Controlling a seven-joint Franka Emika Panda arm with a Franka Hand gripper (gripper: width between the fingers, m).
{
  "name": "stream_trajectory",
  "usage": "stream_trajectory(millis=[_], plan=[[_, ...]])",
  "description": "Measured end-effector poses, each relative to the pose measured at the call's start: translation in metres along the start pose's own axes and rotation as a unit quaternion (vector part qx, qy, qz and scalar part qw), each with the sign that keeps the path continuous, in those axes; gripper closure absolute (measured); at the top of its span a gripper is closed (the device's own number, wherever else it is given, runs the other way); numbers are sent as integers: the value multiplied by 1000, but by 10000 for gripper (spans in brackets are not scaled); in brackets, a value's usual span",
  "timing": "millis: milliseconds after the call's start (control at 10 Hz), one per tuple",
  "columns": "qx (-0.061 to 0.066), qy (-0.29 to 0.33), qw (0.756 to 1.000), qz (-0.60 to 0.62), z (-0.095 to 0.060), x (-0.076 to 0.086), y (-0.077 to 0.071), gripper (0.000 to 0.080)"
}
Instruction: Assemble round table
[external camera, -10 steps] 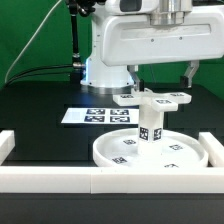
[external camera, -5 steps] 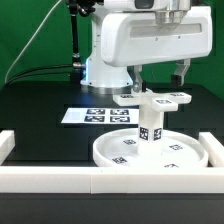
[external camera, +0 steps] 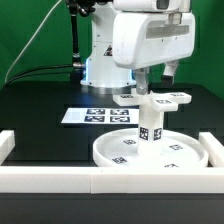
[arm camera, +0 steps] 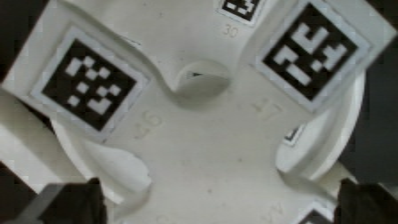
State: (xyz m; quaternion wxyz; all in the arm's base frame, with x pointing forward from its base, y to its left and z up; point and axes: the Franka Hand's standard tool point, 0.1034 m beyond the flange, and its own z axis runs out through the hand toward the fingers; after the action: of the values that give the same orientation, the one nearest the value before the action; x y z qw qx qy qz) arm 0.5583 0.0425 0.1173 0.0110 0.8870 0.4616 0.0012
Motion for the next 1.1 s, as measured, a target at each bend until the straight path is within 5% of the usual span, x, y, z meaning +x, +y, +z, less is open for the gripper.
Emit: stream_trajectory(millis=[1100], plan=[[7,-9,1000,19,12,-4,-3,173]])
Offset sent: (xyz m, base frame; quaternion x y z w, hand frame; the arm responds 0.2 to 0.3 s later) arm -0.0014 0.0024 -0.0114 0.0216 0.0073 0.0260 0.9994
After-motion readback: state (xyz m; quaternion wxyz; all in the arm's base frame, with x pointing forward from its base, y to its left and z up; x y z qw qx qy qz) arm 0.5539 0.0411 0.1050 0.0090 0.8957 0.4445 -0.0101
